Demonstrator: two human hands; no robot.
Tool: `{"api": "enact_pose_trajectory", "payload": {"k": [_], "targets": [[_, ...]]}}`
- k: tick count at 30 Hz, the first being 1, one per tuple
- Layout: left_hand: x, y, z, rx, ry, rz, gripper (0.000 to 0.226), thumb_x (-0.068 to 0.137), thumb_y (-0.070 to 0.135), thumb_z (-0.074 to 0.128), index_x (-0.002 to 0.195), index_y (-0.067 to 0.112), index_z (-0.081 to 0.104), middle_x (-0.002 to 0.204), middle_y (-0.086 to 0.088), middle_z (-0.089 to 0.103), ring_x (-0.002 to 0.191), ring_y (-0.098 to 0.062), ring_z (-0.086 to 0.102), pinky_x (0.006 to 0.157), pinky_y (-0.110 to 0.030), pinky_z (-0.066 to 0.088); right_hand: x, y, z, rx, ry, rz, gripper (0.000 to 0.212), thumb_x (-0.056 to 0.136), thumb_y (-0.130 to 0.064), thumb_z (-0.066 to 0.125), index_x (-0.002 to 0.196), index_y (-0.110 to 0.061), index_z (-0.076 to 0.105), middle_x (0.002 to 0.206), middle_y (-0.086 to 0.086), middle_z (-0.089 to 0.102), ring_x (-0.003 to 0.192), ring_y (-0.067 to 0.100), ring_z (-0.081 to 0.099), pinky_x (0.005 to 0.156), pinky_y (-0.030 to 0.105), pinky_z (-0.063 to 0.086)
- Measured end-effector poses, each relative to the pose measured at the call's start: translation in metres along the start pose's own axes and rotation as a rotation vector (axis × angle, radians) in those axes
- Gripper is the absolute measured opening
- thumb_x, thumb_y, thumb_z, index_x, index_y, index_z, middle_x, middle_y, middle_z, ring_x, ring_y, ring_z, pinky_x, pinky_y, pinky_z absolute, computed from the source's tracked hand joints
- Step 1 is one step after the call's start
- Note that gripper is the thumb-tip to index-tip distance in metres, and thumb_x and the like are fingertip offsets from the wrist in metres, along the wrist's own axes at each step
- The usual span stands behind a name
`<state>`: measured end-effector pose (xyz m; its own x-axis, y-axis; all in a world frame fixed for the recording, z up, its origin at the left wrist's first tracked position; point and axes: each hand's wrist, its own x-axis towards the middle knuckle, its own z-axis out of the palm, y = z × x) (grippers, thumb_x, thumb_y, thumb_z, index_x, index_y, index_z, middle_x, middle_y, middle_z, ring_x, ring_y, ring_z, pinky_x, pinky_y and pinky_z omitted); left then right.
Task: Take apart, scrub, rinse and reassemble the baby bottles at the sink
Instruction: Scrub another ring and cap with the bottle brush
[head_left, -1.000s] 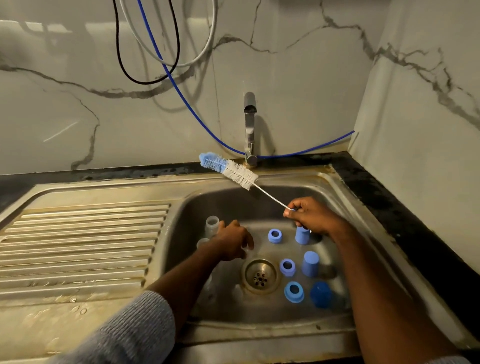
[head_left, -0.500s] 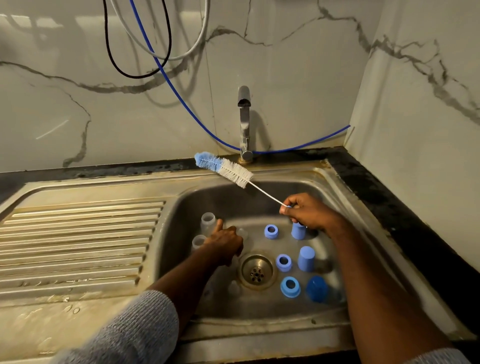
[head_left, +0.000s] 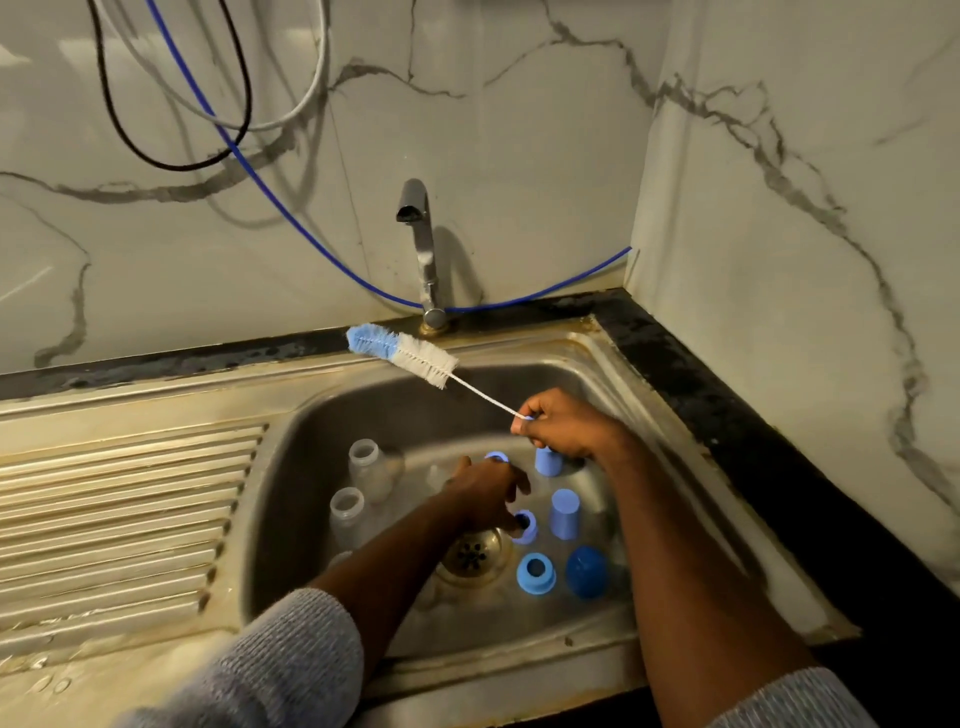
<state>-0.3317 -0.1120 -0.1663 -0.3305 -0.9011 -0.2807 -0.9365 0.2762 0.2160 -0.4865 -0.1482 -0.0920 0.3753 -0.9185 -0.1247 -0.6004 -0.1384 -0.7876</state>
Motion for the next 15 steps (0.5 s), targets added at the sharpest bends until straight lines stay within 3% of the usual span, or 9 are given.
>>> {"api": "enact_pose_trajectory", "payload": {"k": [4,7,9,12,15], "targets": [[0.004,0.002,0.017,0.122,-0.084,0.004,0.063,0.088,0.036,0.075,0.144,0.029,0.049,0.143,0.002,0.053,0.136,-0.023,0.044,0.112,-0.053,0.027,0.005,-0.002,0.004,-0.004,-0.009,0.007,0.011,0.095,-0.016,0.064,0.089,-0.012,0.072,0.06,-0.001,0.058,0.043,0.0,0.047,0.05,0.015,0.038],[0.003,0.001,0.025,0.174,-0.085,0.038,0.048,0.089,0.032,0.073,0.133,0.028,0.056,0.132,-0.001,0.057,0.131,-0.026,0.047,0.108,-0.056,0.03,0.009,-0.004,0.008,0.011,-0.015,0.006,0.021,0.097,-0.015,0.057,0.082,-0.019,0.072,0.059,-0.003,0.059,0.048,0.004,0.049,0.056,0.021,0.04],[0.003,-0.002,0.021,0.118,-0.017,0.019,0.041,0.089,0.035,0.072,0.126,0.024,0.059,0.13,-0.002,0.058,0.126,-0.026,0.051,0.105,-0.05,0.033,0.009,-0.005,0.009,0.023,-0.013,-0.031,0.025,0.099,-0.014,0.053,0.083,-0.019,0.071,0.059,-0.003,0.058,0.052,0.005,0.051,0.061,0.023,0.042],[-0.004,-0.016,-0.003,-0.347,0.229,-0.089,0.032,0.091,0.035,0.073,0.113,0.013,0.066,0.111,-0.003,0.067,0.102,-0.021,0.063,0.085,-0.032,0.044,0.007,-0.006,0.01,0.061,0.029,-0.09,0.022,0.099,-0.013,0.054,0.085,-0.017,0.07,0.057,-0.004,0.057,0.054,0.006,0.052,0.066,0.027,0.044],[-0.032,-0.037,-0.041,-0.938,0.434,-0.22,0.024,0.1,0.025,0.062,0.118,0.01,0.065,0.093,-0.005,0.067,0.07,-0.013,0.061,0.057,-0.024,0.044,0.005,-0.01,0.01,0.101,0.074,-0.115,0.02,0.101,-0.014,0.053,0.088,-0.016,0.068,0.058,-0.003,0.058,0.05,0.001,0.051,0.062,0.025,0.044]]}}
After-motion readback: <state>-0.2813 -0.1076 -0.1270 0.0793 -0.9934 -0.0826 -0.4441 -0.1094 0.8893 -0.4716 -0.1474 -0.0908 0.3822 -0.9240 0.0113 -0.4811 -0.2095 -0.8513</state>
